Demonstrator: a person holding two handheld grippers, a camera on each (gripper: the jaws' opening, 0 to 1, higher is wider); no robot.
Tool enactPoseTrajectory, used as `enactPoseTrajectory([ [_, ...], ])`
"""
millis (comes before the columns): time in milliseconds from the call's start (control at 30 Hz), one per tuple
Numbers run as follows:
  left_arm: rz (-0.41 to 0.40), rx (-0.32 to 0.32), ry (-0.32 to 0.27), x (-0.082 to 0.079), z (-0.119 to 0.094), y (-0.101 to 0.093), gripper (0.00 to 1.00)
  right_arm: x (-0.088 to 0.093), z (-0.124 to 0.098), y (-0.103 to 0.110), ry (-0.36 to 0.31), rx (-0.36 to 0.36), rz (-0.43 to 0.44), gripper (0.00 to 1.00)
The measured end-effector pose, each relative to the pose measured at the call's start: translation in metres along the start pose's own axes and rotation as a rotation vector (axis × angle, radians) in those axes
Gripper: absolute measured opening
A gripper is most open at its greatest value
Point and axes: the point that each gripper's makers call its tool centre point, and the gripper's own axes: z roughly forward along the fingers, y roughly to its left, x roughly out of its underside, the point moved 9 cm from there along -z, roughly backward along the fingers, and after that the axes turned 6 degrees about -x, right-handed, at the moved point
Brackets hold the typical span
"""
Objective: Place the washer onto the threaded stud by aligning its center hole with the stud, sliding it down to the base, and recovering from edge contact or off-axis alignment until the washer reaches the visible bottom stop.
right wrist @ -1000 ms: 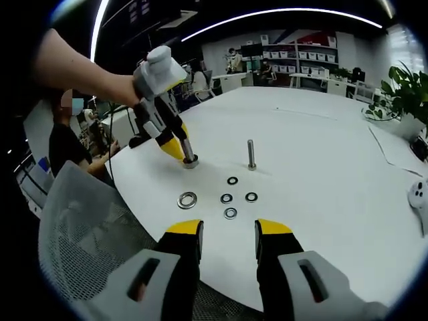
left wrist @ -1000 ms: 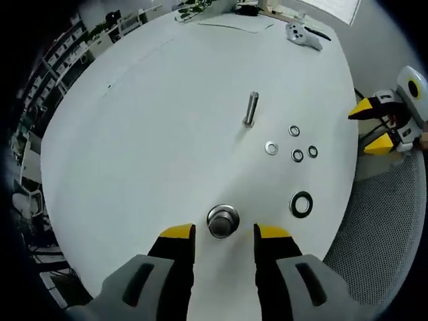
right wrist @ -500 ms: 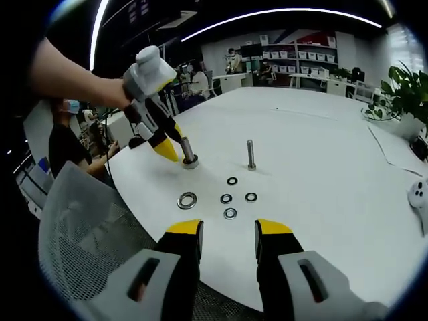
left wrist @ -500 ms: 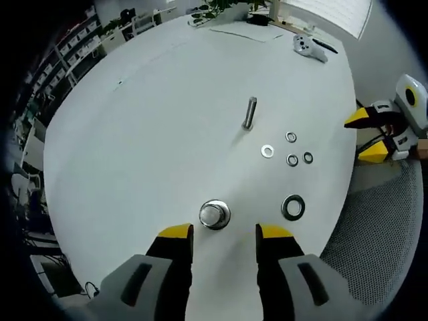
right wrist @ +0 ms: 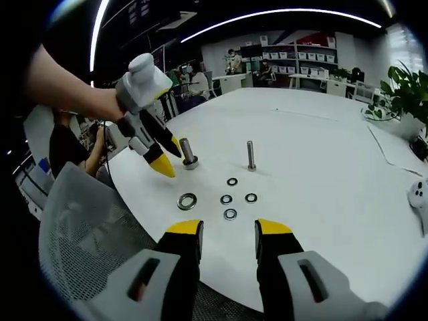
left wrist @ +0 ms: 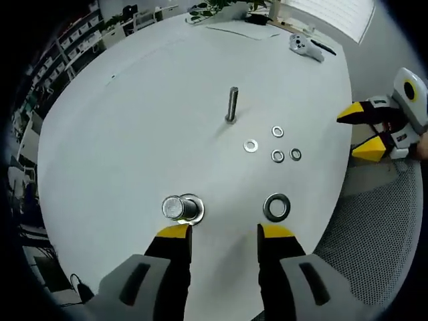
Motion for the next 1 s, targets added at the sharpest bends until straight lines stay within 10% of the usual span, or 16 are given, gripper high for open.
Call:
enactPoseTrajectory([
  [1000, 0.059, 0.037, -0.013, -0.006, 0.024, -0.052, 0.41, -0.002, 0.0, 0.0, -0.01, -0.006, 0.001, 0.34],
])
